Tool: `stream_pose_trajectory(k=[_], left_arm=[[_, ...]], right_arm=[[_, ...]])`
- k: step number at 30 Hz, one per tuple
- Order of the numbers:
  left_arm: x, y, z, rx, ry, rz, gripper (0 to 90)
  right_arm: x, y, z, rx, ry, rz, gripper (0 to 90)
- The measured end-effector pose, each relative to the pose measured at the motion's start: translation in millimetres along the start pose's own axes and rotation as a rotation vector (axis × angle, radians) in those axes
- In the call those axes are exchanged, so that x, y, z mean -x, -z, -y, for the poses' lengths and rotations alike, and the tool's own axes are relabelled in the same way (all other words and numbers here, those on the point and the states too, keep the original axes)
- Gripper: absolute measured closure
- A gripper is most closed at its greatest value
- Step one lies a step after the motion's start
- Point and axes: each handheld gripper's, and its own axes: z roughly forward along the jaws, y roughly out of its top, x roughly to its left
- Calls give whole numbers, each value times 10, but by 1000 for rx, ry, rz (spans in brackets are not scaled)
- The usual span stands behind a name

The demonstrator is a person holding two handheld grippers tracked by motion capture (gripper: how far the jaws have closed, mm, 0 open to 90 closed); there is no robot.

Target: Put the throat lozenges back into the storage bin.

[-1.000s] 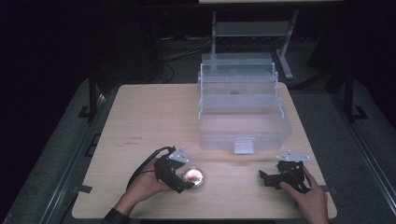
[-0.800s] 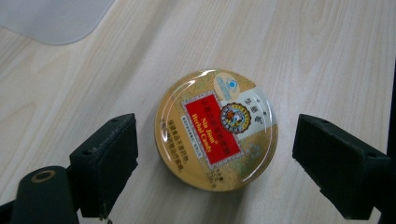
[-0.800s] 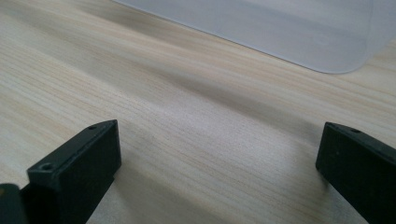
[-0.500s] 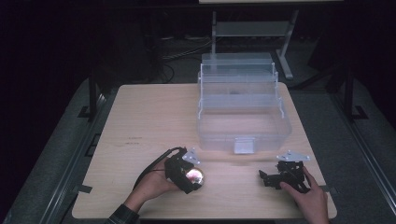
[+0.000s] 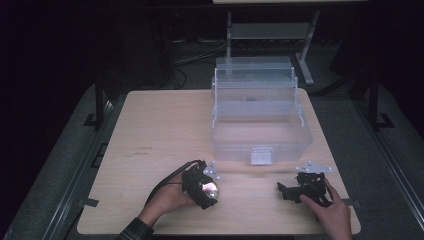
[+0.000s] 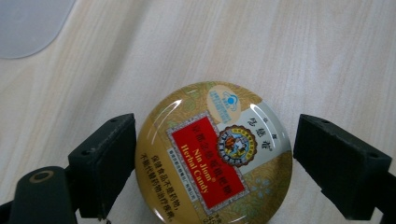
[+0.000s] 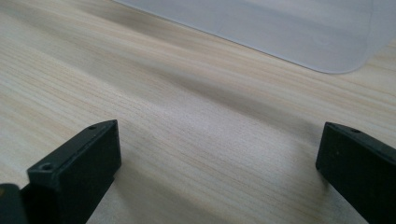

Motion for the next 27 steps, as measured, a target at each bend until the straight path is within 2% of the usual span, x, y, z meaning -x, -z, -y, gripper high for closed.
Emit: stream_pose_trajectory(k=[5, 14, 27], left_arm=[[4, -26, 4, -30, -12, -13, 131], [-14, -8, 21, -29, -12, -18, 187], [-13, 9, 31, -31, -2, -9, 194]], right_arm=[[0, 0, 0, 0, 0, 0, 0], [-1, 2, 2, 0, 1, 0, 0], [-2, 3, 3, 0, 2, 0, 0]])
